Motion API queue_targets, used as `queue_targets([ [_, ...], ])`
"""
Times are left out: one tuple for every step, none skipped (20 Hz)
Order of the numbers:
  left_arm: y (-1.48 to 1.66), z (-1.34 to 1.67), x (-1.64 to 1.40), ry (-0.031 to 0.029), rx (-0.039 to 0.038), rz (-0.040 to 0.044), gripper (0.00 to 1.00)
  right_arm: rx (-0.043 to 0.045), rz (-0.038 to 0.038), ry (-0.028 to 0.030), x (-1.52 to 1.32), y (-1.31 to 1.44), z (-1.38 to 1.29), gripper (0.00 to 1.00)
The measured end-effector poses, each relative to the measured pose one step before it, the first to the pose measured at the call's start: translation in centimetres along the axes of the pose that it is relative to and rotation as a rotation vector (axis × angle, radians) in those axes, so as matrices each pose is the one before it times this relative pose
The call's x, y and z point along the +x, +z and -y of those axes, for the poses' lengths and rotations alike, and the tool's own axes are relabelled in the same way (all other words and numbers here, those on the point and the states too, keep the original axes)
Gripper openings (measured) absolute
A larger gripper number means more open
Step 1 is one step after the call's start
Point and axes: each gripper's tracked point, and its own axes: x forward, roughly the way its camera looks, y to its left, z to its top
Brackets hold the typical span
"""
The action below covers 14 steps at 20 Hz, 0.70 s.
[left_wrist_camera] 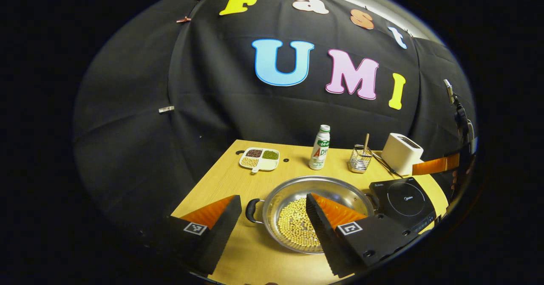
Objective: First push the handle of the pot to place it horizontally, then grasp the pot with both hands and set it on the induction cooktop.
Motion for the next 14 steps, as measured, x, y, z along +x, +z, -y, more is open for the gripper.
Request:
queue_targets([
  [-0.422, -0.47, 0.738, -0.00211, -0.00901, -0.00545, 0.95, -0.00488, -0.02331, 0.01238, 1.413, -0.541, -0.674, 0.99],
  [-0.216, -0.535, 0.765, -0.00093, -0.00233, -0.00316, 0.96, -0.00468, -0.02299, 0.00983, 1.241, -0.602, -0.408, 0.99],
  [-0.273, -0.468, 0.791, -0.00296, 0.00104, -0.00197, 0.95, -0.00342, -0.0255, 0.00213, 1.29, -0.727, -0.113, 0.99],
  [0.021, -0.288, 0.774, -0.00962, 0.00173, 0.00242, 0.95, 0.00221, -0.02739, 0.00005, 1.286, -0.706, -0.011, 0.99],
  [-0.01, -0.236, 0.827, -0.0077, 0.00186, 0.00393, 0.96, 0.00259, -0.01922, -0.00556, 1.025, -0.586, 0.164, 0.99],
  [0.003, -0.122, 0.866, -0.01145, 0.00349, 0.00174, 0.95, 0.00171, -0.01326, 0.00006, 0.8, -0.335, 0.001, 0.99],
  [-0.162, -0.216, 0.903, -0.00658, 0.00521, 0.00006, 0.95, 0.00298, -0.0163, -0.00098, 1.013, -0.5, 0.024, 0.99],
  [-0.035, -0.208, 0.935, -0.00736, 0.0043, -0.00463, 0.95, 0.00434, -0.01199, 0.00026, 0.934, -0.287, 0.081, 0.99],
  [-0.247, 0.082, 1.036, -0.01298, 0.00343, -0.00302, 0.95, 0.00542, -0.00986, 0.00109, 0.883, -0.253, -0.151, 0.99],
  [-0.216, 0.008, 0.918, -0.0124, 0.0032, -0.00745, 0.95, 0.00176, -0.00982, 0.0, 0.78, -0.256, -0.04, 0.99],
  [-0.44, 0.128, 1.026, -0.02156, 0.0025, -0.01214, 0.95, -0.00636, -0.00817, -0.00518, 0.845, -0.382, 0.202, 0.99],
  [-0.623, 0.223, 1.036, -0.02344, 0.00125, -0.02367, 0.95, -0.00623, -0.00612, -0.00308, 0.555, -0.192, 0.028, 0.99],
  [-0.98, 0.378, 1.003, -0.03971, -0.00511, -0.03486, 0.96, -0.00739, -0.00597, -0.00996, 0.611, -0.335, 0.055, 0.99],
  [-0.879, 0.211, 0.731, -0.02538, -0.0054, -0.0321, 0.96, -0.00391, -0.00665, -0.00719, 0.471, -0.179, 0.138, 0.99],
])
